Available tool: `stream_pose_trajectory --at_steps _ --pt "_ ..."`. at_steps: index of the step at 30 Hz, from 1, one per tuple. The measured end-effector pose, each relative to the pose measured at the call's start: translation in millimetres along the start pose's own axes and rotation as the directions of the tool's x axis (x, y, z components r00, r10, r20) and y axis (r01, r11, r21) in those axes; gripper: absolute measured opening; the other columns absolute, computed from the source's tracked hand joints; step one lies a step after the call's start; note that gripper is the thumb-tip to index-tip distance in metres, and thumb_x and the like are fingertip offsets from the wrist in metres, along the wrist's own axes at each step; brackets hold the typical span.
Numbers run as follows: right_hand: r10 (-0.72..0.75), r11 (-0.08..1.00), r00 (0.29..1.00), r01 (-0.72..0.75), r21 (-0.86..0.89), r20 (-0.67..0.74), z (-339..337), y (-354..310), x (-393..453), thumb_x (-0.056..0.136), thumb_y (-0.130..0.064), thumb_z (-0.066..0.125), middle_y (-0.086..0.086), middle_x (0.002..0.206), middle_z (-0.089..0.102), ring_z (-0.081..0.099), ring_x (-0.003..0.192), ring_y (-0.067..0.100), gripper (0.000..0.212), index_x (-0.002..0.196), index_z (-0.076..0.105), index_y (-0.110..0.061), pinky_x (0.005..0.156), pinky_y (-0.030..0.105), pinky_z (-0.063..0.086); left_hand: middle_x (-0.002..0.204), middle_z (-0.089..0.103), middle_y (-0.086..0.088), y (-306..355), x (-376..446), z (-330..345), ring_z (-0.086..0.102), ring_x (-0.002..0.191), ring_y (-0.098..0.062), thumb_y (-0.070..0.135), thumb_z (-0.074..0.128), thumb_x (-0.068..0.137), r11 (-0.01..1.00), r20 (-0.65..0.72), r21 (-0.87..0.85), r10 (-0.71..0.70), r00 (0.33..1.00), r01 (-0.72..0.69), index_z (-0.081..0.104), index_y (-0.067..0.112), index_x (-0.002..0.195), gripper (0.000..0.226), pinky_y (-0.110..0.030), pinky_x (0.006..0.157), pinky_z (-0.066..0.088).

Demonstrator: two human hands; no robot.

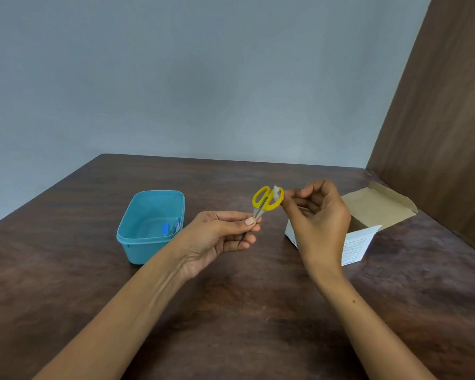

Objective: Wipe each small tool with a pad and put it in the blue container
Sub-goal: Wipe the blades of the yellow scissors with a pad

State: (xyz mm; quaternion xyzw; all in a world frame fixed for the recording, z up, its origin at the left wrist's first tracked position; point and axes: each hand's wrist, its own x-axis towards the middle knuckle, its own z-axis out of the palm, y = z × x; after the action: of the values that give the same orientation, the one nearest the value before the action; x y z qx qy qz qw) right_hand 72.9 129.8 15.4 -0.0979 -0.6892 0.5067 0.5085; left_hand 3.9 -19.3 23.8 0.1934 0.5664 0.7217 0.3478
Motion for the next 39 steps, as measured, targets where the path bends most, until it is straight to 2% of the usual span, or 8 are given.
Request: stream_pose_trajectory --at_steps 4,6,10,14,19,30,35,39 --pt "-0.099 0.987 0.995 0.096 -0.127 -0.016 -3.0 5.3 5.9 0.084 -0.010 0.068 -0.005 0.082 0.066 0.066 0.078 0.010 0.015 0.091 0.061 -0.021 0.069 0.021 0.054 0.076 0.073 -0.007 -0.6 0.2 -2.4 0.068 0.059 -0.010 0.005 0.066 0.076 0.998 -0.031 0.055 0.037 0.999 -0.035 0.073 0.003 0.091 0.016 -0.017 0.054 0.055" --pt "-0.146 0.974 0.988 0.151 -0.172 0.042 -5.0 9.1 10.1 0.088 -0.008 0.063 -0.003 0.087 0.065 0.064 0.082 0.010 0.017 0.102 0.066 -0.018 0.069 0.022 0.053 0.076 0.073 -0.008 -1.7 0.1 -2.3 0.069 0.060 -0.012 0.003 0.066 0.079 0.991 -0.063 0.115 0.070 0.996 -0.062 0.074 0.004 0.091 0.014 -0.018 0.055 0.055" --pt "-0.197 0.938 0.948 0.257 -0.235 0.249 -5.2 11.9 12.8 0.088 -0.002 0.059 -0.001 0.088 0.063 0.060 0.080 0.011 0.020 0.096 0.072 -0.016 0.066 0.027 0.053 0.075 0.074 -0.008 -2.7 -0.7 -1.4 0.070 0.060 -0.014 0.001 0.067 0.079 0.966 -0.100 0.235 0.131 0.986 -0.104 0.073 0.006 0.090 0.013 -0.020 0.057 0.056" --pt "-0.171 0.956 0.908 0.247 -0.160 0.383 -11.1 9.1 18.4 0.089 0.002 0.058 0.001 0.090 0.066 0.065 0.079 0.012 0.021 0.092 0.073 -0.013 0.070 0.022 0.056 0.070 0.074 -0.004 -1.8 0.0 -4.9 0.069 0.058 -0.013 0.000 0.067 0.080 0.940 -0.127 0.319 0.169 0.977 -0.121 0.073 0.003 0.092 0.014 -0.019 0.056 0.056" --pt "-0.074 0.975 0.889 0.159 -0.152 0.451 -13.6 9.3 21.5 0.088 0.006 0.056 0.005 0.088 0.068 0.068 0.076 0.015 0.026 0.084 0.070 -0.016 0.069 0.015 0.055 0.070 0.073 -0.006 -1.8 0.9 -4.7 0.069 0.057 -0.012 -0.002 0.067 0.081 0.933 -0.142 0.345 0.163 0.976 -0.105 0.072 0.001 0.093 0.014 -0.018 0.055 0.055" --pt "-0.012 0.990 0.936 0.061 -0.130 0.351 -11.1 10.2 19.8 0.089 0.005 0.056 0.004 0.087 0.070 0.068 0.073 0.008 0.032 0.081 0.067 -0.024 0.066 0.011 0.052 0.069 0.073 -0.008 -5.8 4.4 -4.5 0.071 0.059 -0.015 -0.001 0.068 0.079 0.961 -0.195 0.254 0.166 0.967 -0.114 0.072 0.003 0.088 0.011 -0.018 0.054 0.055" --pt "0.012 0.995 0.961 0.016 -0.098 0.277 -6.7 10.8 14.3 0.088 0.006 0.057 0.007 0.089 0.072 0.068 0.072 0.009 0.026 0.084 0.069 -0.016 0.068 0.016 0.055 0.069 0.073 -0.008 -6.0 4.0 -3.1 0.071 0.059 -0.013 -0.001 0.065 0.082 0.980 -0.208 0.154 0.155 0.966 -0.124 0.071 0.003 0.087 0.009 -0.018 0.054 0.056" --pt "0.027 0.996 0.954 0.002 -0.094 0.299 1.4 10.0 4.0 0.087 0.004 0.058 0.007 0.086 0.071 0.069 0.073 0.010 0.023 0.085 0.071 -0.015 0.070 0.020 0.057 0.071 0.073 -0.008 -5.2 4.1 -2.3 0.071 0.061 -0.013 -0.001 0.063 0.082 0.992 -0.201 0.056 0.125 0.972 -0.116 0.070 0.000 0.088 0.010 -0.018 0.057 0.057"
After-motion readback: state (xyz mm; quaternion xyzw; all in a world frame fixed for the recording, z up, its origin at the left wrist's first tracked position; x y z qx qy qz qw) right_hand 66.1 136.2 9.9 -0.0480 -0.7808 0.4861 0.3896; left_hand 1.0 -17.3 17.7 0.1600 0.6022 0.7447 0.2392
